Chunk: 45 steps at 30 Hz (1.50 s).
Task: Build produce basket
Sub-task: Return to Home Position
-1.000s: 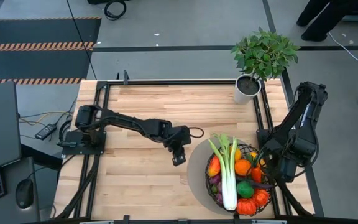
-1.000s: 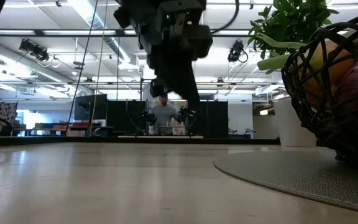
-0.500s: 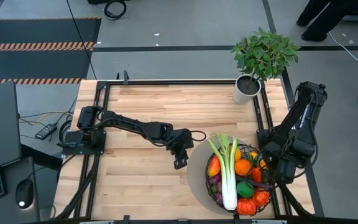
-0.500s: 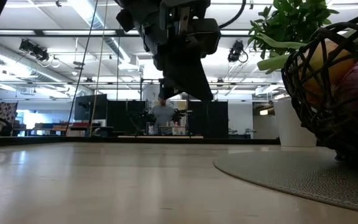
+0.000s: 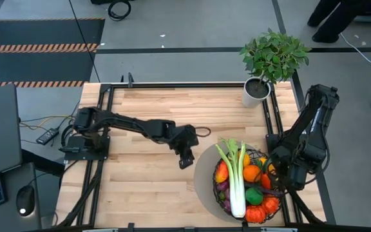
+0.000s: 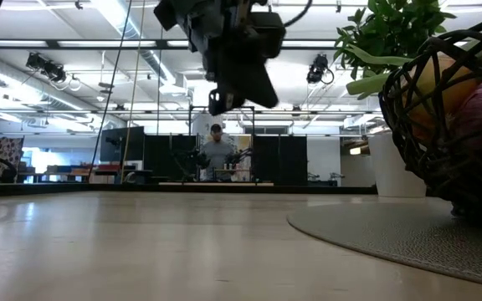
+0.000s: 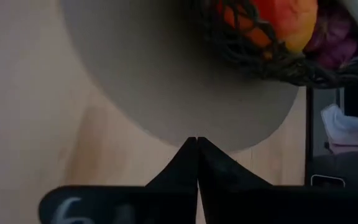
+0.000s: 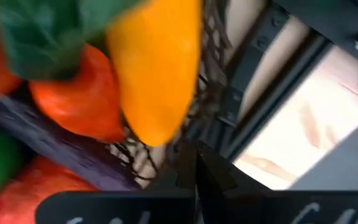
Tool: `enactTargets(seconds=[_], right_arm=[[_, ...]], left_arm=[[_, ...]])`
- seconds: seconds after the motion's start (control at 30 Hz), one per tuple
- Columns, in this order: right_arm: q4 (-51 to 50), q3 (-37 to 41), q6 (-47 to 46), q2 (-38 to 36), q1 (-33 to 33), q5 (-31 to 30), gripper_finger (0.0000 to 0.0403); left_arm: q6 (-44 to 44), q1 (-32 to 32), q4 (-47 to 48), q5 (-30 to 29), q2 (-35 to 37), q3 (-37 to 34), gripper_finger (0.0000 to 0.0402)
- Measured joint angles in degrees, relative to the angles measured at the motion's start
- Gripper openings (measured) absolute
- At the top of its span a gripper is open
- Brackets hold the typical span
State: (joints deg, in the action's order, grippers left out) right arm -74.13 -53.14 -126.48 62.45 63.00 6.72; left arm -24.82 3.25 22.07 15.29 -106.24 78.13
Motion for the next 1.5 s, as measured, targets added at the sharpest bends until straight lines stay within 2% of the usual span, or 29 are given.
enactTargets(seconds=[0.2, 0.4, 0.53, 0.67, 0.83, 0.93, 1.03, 1.2, 1.33, 1.5], right_arm=[[-2.9, -3.0, 1.7, -2.5, -3.4, -7.3, 0.0007], [-8.1, -8.7, 7.0, -5.3, -7.5, -21.9, 0.0006], [-7.7, -9.7, 12.8, -6.7, -11.1, -29.2, 0.0006], [-5.2, -9.7, 21.2, -7.5, -15.1, -32.0, 0.0006], [1.7, -9.8, 34.5, -8.6, -22.3, -36.0, 0.0006], [6.4, -9.8, 43.1, -8.6, -28.0, -34.9, 0.0005], [10.3, -9.8, 52.4, -8.2, -33.7, -31.2, 0.0005], [16.0, -9.8, 66.2, -7.4, -42.2, -26.6, 0.0005], [20.0, -9.8, 71.1, -6.7, -49.3, -23.5, 0.0005], [26.0, -9.8, 77.1, -4.6, -57.0, -17.5, 0.0006]], left_arm=[[3.0, -4.5, 4.3, -1.3, 8.0, 0.0, 0.0003], [5.4, -8.4, 3.7, -7.6, 17.3, -0.1, 0.0003], [6.0, -11.2, -1.2, -8.7, 23.2, -2.5, 0.0003], [5.4, -13.7, -5.2, -8.8, 30.3, -8.2, 0.0004], [-0.6, -17.0, -14.7, -8.2, 41.3, -21.3, 0.0004], [-5.4, -18.4, -23.3, -7.5, 48.4, -29.8, 0.0004], [-8.2, -18.9, -28.0, -7.4, 53.9, -35.6, 0.0004], [-5.6, -18.9, -28.8, -7.3, 60.5, -40.1, 0.0004], [-4.7, -18.8, -29.3, -7.3, 65.2, -42.2, 0.0004], [-6.1, -18.8, -30.0, -7.9, 71.1, -48.5, 0.0004]])
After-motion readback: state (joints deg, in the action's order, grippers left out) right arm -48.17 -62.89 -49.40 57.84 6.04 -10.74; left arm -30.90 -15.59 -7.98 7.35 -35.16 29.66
